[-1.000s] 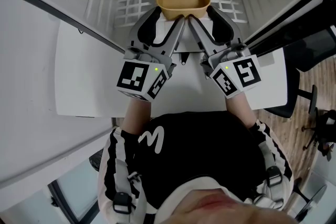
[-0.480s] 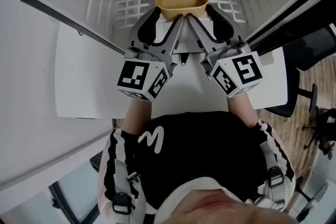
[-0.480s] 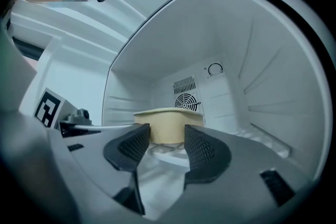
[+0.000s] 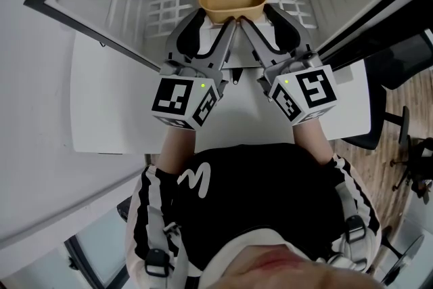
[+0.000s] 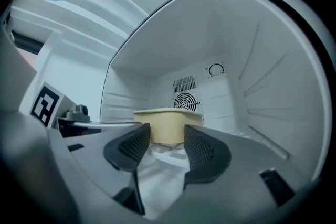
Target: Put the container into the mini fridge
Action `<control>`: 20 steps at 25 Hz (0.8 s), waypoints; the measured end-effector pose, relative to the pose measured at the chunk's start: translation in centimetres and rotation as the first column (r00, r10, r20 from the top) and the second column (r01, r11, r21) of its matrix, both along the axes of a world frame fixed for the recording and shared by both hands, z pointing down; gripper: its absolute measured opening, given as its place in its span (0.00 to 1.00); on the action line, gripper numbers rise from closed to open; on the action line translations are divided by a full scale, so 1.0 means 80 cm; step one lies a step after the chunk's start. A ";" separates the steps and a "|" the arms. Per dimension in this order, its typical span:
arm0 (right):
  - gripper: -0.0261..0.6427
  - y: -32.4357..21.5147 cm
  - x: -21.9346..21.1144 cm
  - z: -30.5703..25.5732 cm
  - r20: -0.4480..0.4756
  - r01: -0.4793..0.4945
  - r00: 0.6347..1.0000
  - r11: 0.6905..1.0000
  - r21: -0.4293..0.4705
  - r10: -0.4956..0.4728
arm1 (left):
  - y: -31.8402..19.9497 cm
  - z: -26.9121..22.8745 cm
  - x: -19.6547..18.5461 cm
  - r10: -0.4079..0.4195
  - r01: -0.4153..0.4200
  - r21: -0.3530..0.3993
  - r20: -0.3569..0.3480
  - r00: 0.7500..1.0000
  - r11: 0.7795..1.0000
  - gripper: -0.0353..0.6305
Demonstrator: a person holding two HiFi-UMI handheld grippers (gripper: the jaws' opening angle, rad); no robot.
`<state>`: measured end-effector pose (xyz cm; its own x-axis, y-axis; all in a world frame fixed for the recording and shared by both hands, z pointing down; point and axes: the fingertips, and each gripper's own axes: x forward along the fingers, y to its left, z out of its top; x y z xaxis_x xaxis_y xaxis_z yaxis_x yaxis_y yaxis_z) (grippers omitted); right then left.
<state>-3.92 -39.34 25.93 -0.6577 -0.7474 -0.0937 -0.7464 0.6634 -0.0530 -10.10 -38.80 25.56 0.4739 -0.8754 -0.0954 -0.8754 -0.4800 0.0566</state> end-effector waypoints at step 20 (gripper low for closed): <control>0.36 0.000 -0.003 0.015 -0.115 -0.021 0.993 1.000 0.000 0.021 | -0.001 0.015 0.001 -0.017 0.018 -0.020 0.046 0.999 1.000 0.40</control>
